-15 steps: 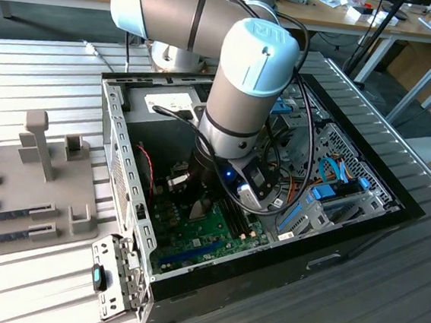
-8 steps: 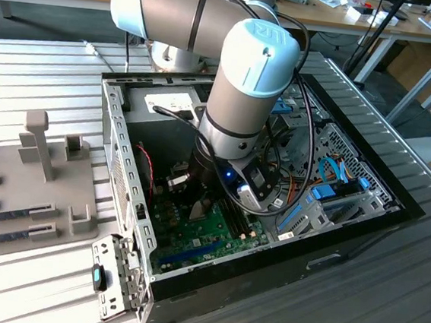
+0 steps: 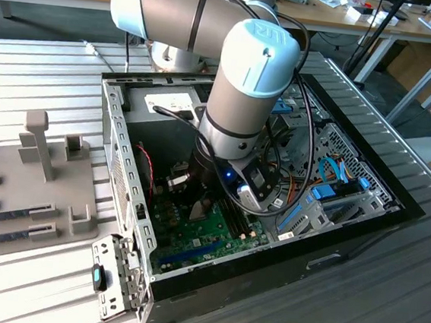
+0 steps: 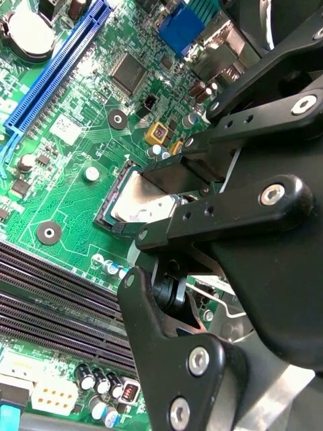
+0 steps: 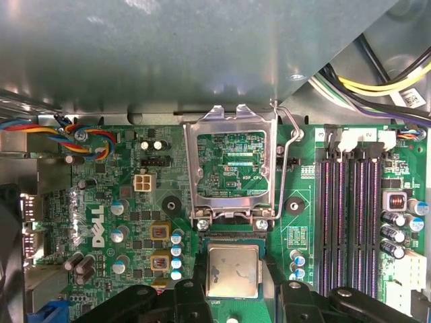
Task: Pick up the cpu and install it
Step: 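Place the cpu into insertion slot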
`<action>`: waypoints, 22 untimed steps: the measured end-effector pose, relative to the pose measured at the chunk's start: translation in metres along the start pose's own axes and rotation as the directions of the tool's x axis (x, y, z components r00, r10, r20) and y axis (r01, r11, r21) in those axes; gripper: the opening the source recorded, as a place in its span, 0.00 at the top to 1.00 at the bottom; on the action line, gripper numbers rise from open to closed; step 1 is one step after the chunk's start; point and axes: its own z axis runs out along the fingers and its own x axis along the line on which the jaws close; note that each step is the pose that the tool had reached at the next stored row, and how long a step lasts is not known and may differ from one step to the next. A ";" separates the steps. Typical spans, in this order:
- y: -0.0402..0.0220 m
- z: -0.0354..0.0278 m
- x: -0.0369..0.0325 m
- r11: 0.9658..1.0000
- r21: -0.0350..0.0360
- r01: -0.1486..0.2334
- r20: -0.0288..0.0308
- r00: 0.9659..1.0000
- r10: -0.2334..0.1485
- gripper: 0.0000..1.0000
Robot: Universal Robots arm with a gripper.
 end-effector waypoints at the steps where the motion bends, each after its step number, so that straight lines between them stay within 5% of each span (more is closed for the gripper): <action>1: -0.0002 0.0001 0.0000 1.000 0.000 0.000 0.000 1.000 0.000 0.58; 22: -0.0002 0.0031 -0.0002 1.000 -0.005 0.000 0.000 1.000 0.000 0.58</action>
